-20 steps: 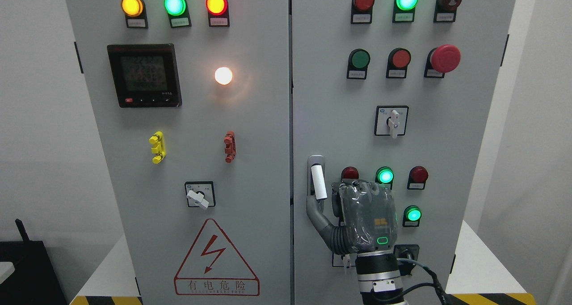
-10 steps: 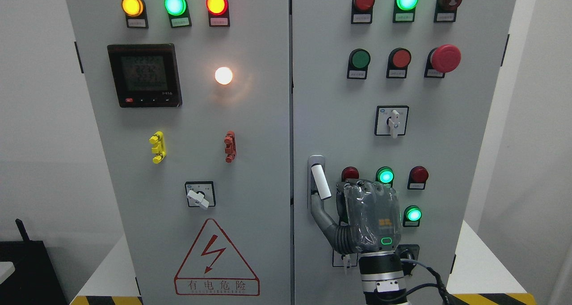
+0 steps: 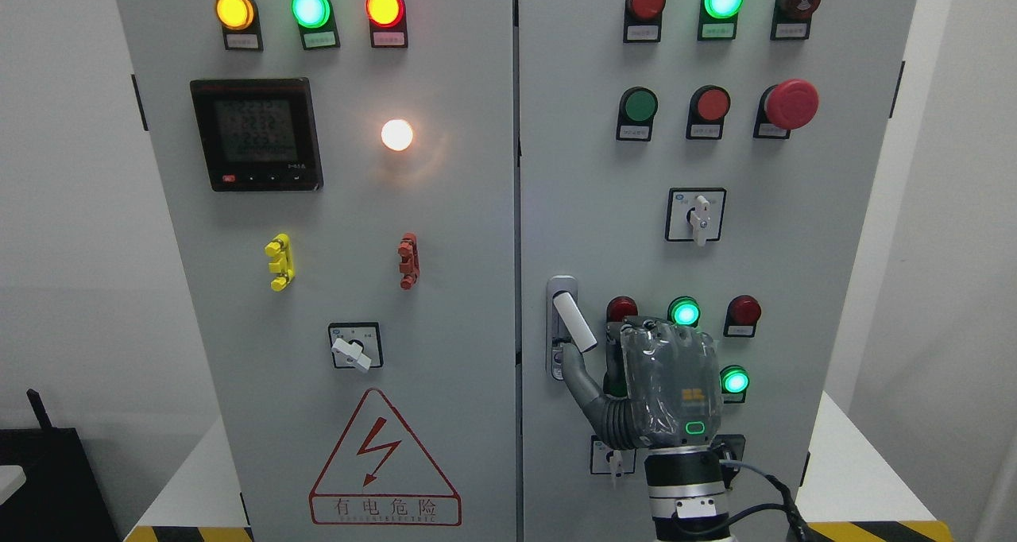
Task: Release door handle
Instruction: 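Rotate the gripped handle outward with the right hand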
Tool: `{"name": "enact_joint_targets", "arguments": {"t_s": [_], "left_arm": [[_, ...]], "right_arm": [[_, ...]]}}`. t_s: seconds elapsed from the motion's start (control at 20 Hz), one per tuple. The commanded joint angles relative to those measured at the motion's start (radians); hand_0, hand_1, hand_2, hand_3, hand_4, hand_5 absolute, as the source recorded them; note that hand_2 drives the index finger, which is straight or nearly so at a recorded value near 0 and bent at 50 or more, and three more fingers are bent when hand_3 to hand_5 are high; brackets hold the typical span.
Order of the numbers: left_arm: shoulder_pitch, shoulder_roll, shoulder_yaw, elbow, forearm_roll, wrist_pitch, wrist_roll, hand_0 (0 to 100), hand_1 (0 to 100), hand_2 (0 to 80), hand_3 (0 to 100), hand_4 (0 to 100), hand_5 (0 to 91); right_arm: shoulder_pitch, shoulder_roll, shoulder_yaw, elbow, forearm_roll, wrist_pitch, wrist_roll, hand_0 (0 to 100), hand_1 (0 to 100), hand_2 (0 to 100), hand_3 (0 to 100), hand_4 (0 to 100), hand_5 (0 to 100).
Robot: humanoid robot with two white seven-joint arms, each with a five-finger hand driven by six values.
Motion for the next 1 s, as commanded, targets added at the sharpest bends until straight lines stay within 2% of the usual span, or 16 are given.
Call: {"name": "enact_joint_targets", "arguments": {"t_s": [0.0,0.95], "left_arm": [[0.000,0.000,-0.014,0.020,0.000,0.001,-0.001,12,39,0.0,0,0,0.0],[0.000,0.000,-0.014,0.020,0.000,0.001,-0.001,12,39,0.0,0,0,0.0]], "right_arm": [[0.001,-0.005,-0.021,-0.010,0.000,-0.001,0.000,46,53,99,100,100,99],[-0.010,-0.009,-0.042,-0.025,-0.002,-0.003,0.001,48,52,99,100,100,99]]}}
